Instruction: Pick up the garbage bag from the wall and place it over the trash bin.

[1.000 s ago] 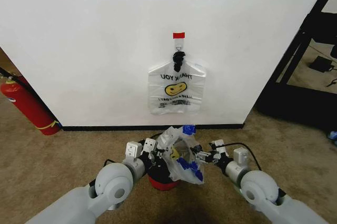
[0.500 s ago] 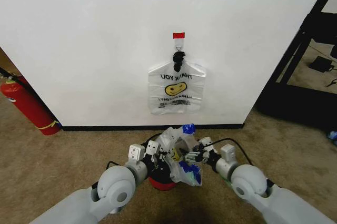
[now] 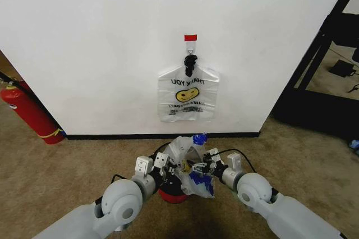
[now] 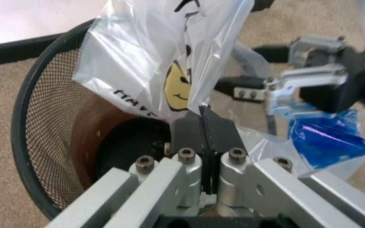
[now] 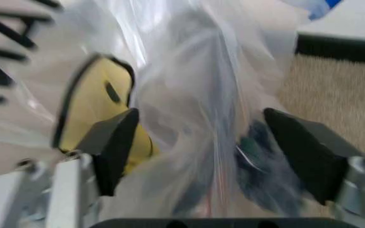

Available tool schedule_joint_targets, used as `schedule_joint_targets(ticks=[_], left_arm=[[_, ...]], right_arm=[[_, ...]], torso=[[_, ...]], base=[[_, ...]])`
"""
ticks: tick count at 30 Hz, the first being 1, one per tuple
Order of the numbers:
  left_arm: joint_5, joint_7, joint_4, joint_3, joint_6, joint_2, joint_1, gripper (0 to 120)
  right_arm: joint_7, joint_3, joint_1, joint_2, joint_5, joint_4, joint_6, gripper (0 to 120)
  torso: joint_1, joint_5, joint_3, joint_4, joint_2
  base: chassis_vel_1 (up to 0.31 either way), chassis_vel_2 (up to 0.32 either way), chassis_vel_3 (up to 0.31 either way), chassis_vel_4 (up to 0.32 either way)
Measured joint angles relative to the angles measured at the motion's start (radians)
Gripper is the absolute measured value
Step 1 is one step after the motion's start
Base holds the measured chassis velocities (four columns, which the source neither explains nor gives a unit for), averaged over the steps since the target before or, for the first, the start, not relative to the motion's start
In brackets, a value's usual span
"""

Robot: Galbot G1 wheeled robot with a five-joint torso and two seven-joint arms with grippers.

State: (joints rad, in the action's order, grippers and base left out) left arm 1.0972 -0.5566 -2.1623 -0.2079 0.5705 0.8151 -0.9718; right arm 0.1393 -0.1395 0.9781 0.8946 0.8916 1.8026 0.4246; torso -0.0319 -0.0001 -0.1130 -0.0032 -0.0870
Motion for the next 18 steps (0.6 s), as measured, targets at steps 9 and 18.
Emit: schedule_joint_targets(ticks=[9, 18], left_arm=[[-0.008, 0.002, -0.025, 0.004, -0.001, -0.001, -0.020, 0], [-0.019, 0.005, -0.043, 0.013, -0.003, -0.010, -0.033, 0]], right_arm=[[0.107, -0.022, -0.042, 0.021, 0.079, 0.003, 0.136, 47], [0.159, -0.025, -0.046, 0.035, 0.084, 0.014, 0.147, 11]], torso=[[0.000, 0.0001, 0.000, 0.0001, 0.000], [0.000, 0.0000, 0.000, 0.0000, 0.000]], base=[[0.000, 0.000, 0.000, 0.000], [0.000, 0.000, 0.000, 0.000]])
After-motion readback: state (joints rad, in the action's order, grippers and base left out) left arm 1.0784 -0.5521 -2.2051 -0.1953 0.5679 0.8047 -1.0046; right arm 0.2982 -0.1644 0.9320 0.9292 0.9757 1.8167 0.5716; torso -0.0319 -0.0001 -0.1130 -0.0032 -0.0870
